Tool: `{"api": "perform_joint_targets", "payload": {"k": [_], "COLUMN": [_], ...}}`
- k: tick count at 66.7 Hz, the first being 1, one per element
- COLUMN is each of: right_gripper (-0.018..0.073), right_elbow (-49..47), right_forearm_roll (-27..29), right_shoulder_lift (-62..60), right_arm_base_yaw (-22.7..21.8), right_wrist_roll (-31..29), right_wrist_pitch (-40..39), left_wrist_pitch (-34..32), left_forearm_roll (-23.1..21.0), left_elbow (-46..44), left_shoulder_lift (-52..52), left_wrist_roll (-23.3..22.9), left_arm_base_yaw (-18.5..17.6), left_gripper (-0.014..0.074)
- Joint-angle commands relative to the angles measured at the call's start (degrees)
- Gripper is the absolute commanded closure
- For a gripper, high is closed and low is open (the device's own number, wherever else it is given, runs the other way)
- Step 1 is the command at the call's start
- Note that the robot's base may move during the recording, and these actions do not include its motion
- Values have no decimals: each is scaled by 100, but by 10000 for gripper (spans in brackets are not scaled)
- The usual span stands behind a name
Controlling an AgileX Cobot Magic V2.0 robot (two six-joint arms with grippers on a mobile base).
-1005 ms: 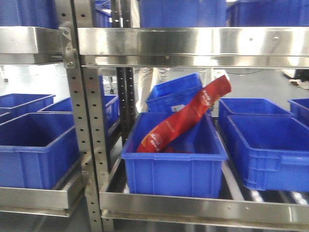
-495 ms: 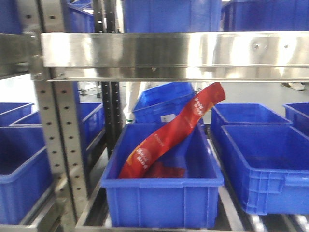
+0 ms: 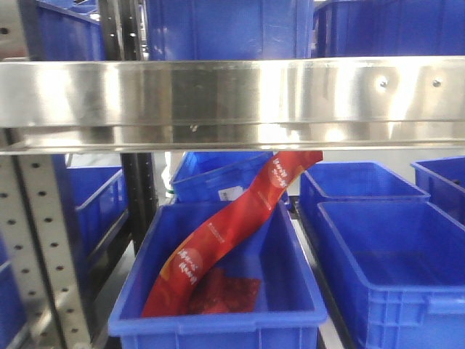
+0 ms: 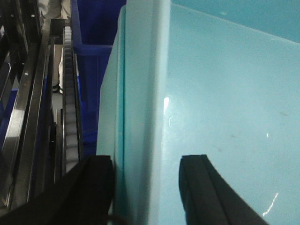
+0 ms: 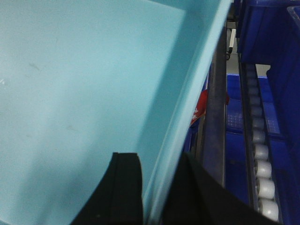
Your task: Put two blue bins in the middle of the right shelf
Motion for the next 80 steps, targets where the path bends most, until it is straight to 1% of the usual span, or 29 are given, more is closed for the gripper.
{"api": "perform_joint_targets", "payload": {"k": [1,80], "right_gripper": [713,713], "right_elbow": [-70,-70], "right_forearm_roll": [-6,-6], "right_shoulder_lift": [-80,-80], "right_arm_base_yaw": [11,11], "right_wrist_roll": [-180,-180], "right_wrist_pitch": [-477,-477], "left_wrist_pitch": [-463,-463], "left_forearm_roll": [-198,-198], "left_elbow": [-99,-99], "left_shoulder_lift": [-92,-92], "left_wrist_roll": [150,150], "left_arm_base_yaw": [-41,-41], "left_gripper": [707,707]}}
